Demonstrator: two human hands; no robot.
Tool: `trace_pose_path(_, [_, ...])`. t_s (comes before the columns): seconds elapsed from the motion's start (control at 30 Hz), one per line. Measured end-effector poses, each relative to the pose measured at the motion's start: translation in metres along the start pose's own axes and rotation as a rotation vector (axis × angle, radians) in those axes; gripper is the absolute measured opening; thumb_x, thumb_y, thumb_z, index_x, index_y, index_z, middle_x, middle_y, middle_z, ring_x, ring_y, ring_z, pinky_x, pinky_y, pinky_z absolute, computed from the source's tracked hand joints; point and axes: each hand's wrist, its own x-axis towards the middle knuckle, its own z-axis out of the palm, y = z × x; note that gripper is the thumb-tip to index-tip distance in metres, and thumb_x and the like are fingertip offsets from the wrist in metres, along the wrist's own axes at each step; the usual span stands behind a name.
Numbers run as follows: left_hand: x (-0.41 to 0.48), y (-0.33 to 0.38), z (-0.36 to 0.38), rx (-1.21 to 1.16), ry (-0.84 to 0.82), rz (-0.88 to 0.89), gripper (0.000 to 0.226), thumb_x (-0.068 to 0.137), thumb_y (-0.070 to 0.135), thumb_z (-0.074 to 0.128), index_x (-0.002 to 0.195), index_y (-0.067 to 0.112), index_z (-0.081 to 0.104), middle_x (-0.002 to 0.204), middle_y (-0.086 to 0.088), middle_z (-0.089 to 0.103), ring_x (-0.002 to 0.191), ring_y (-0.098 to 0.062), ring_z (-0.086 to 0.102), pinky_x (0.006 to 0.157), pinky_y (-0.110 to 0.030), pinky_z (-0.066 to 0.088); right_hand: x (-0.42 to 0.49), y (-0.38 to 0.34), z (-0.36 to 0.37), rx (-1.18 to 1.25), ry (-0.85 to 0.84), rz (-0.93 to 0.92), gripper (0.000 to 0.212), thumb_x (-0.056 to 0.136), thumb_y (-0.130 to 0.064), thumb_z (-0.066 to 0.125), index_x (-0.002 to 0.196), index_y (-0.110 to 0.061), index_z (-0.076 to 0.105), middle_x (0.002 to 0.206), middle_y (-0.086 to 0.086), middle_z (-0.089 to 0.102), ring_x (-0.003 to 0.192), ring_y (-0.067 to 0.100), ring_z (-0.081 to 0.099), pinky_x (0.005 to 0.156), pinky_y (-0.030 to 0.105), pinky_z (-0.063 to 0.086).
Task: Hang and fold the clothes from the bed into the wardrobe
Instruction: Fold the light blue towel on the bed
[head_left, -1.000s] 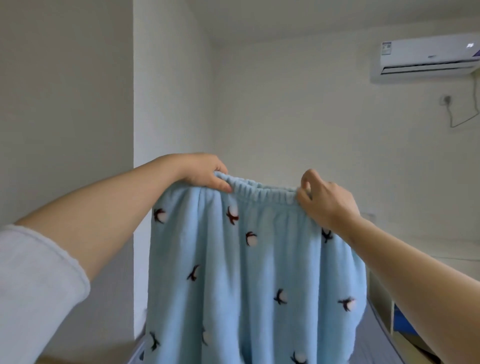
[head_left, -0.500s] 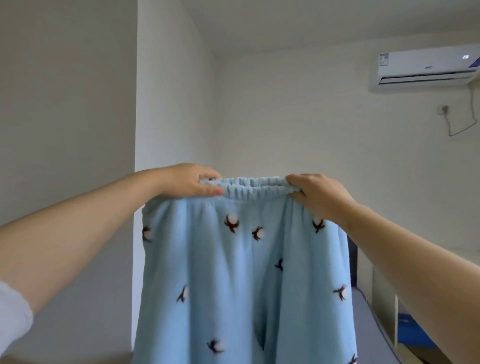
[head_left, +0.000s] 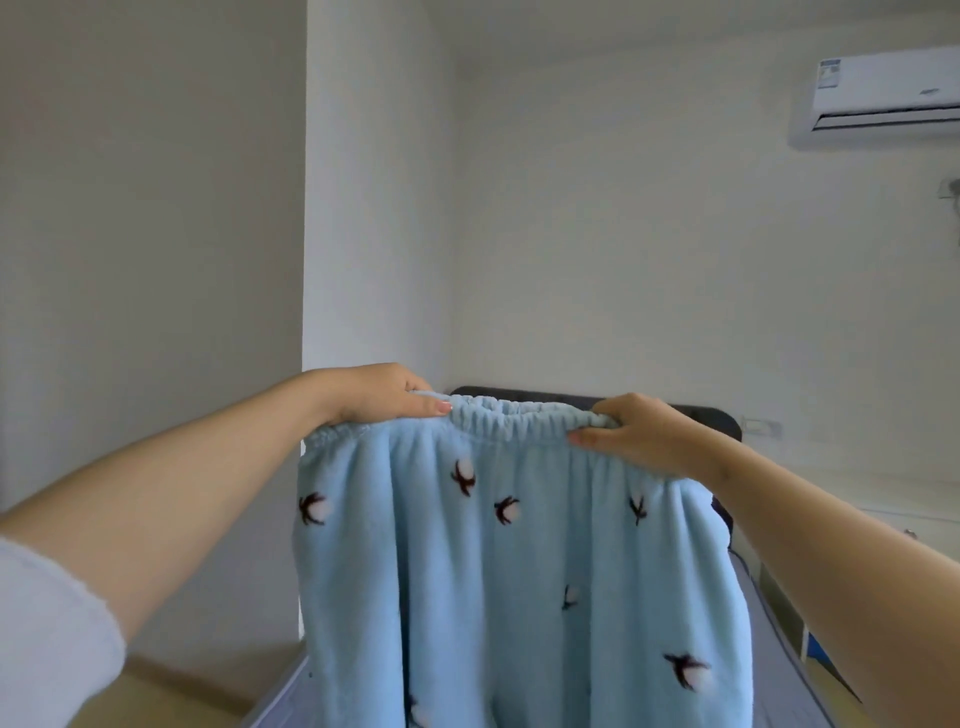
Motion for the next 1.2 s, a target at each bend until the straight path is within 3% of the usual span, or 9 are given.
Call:
trace_pose_path(0.27, [-0.015, -0.065, -0.053, -0.215, 0.052, -0.011, 0.038, 0.07, 0.057, 0.061, 0.067, 0.02, 0.068, 0.068, 0.008, 0.07, 0.063, -0.007, 0.064, 0.063, -0.022, 0.048, 0.029, -0.066, 0.022, 0.465, -0.028, 0.16, 0.021, 0.077, -0.038, 0.071, 0.077, -0.017, 0.069, 0.074, -0.001, 0.07, 0.068, 0.013, 0.067, 0.06, 0.024, 0.052])
trace_pose_path(0.4, [-0.016, -0.093, -0.091, -0.402, 0.201, 0.043, 0.034, 0.079, 0.046, 0.062, 0.076, 0.013, 0.068, 0.072, 0.001, 0.071, 0.063, -0.012, 0.065, 0.061, -0.022, 0.049, 0.056, -0.113, 0.02, 0.303, 0.245, 0.137, 0.029, 0.076, -0.036, 0.073, 0.063, -0.015, 0.058, 0.062, -0.002, 0.056, 0.059, 0.011, 0.051, 0.051, 0.023, 0.04])
trace_pose_path(0.53, [-0.004, -0.107, -0.126, -0.488, 0.64, 0.276, 0.036, 0.085, 0.043, 0.06, 0.07, 0.011, 0.053, 0.062, -0.002, 0.046, 0.058, -0.014, 0.042, 0.057, -0.024, 0.036, 0.079, -0.151, 0.01, 0.321, 0.688, 0.025, 0.033, 0.075, -0.038, 0.072, 0.06, -0.017, 0.052, 0.055, -0.007, 0.044, 0.052, 0.006, 0.04, 0.042, 0.013, 0.031])
trace_pose_path(0.63, [0.002, -0.119, -0.132, -0.207, 0.862, 0.395, 0.032, 0.084, 0.045, 0.061, 0.075, 0.015, 0.056, 0.06, 0.005, 0.051, 0.055, -0.006, 0.046, 0.056, -0.021, 0.038, 0.085, -0.166, 0.012, 0.161, 0.826, 0.002, 0.028, 0.076, -0.045, 0.068, 0.065, -0.025, 0.053, 0.059, -0.012, 0.051, 0.057, 0.001, 0.045, 0.049, 0.022, 0.035])
trace_pose_path(0.73, [0.002, -0.136, -0.111, 0.295, 0.442, 0.326, 0.024, 0.079, 0.052, 0.064, 0.078, 0.03, 0.055, 0.074, 0.008, 0.059, 0.074, -0.016, 0.054, 0.065, -0.027, 0.04, 0.078, -0.16, 0.034, -0.195, 0.502, 0.091, 0.028, 0.078, -0.052, 0.063, 0.078, -0.024, 0.056, 0.067, -0.011, 0.051, 0.062, 0.011, 0.047, 0.05, 0.025, 0.029])
trace_pose_path(0.83, [-0.007, -0.153, -0.077, 0.239, 0.098, 0.235, 0.019, 0.079, 0.05, 0.064, 0.068, 0.035, 0.059, 0.071, 0.019, 0.059, 0.073, -0.004, 0.056, 0.062, -0.018, 0.04, 0.058, -0.144, 0.077, -0.394, 0.241, 0.149, 0.033, 0.082, -0.055, 0.055, 0.074, -0.023, 0.053, 0.066, -0.012, 0.046, 0.07, 0.019, 0.047, 0.05, 0.025, 0.027])
trace_pose_path(0.97, [-0.024, -0.164, -0.036, -0.19, -0.071, 0.054, 0.034, 0.083, 0.046, 0.063, 0.055, 0.027, 0.062, 0.054, 0.018, 0.057, 0.051, 0.002, 0.051, 0.052, -0.01, 0.039, 0.03, -0.132, 0.113, 0.099, -0.052, 0.32, 0.035, 0.081, -0.044, 0.062, 0.06, -0.018, 0.052, 0.06, -0.006, 0.054, 0.061, 0.015, 0.053, 0.056, 0.025, 0.04])
trace_pose_path(1.13, [-0.029, -0.144, 0.009, -0.628, -0.072, -0.289, 0.029, 0.087, 0.035, 0.06, 0.093, 0.009, 0.068, 0.098, -0.009, 0.07, 0.085, -0.022, 0.066, 0.08, -0.03, 0.052, 0.017, -0.138, 0.121, 0.668, -0.216, 0.652, 0.028, 0.086, -0.027, 0.064, 0.097, -0.002, 0.068, 0.086, 0.013, 0.073, 0.076, 0.026, 0.07, 0.067, 0.035, 0.057])
trace_pose_path(1.2, [-0.027, -0.126, 0.026, -0.662, 0.009, -0.329, 0.029, 0.088, 0.037, 0.059, 0.097, 0.01, 0.063, 0.096, -0.009, 0.065, 0.088, -0.025, 0.062, 0.076, -0.029, 0.048, 0.017, -0.142, 0.126, 0.796, -0.192, 0.693, 0.026, 0.089, -0.023, 0.059, 0.096, 0.001, 0.067, 0.083, 0.013, 0.072, 0.069, 0.024, 0.068, 0.063, 0.03, 0.056])
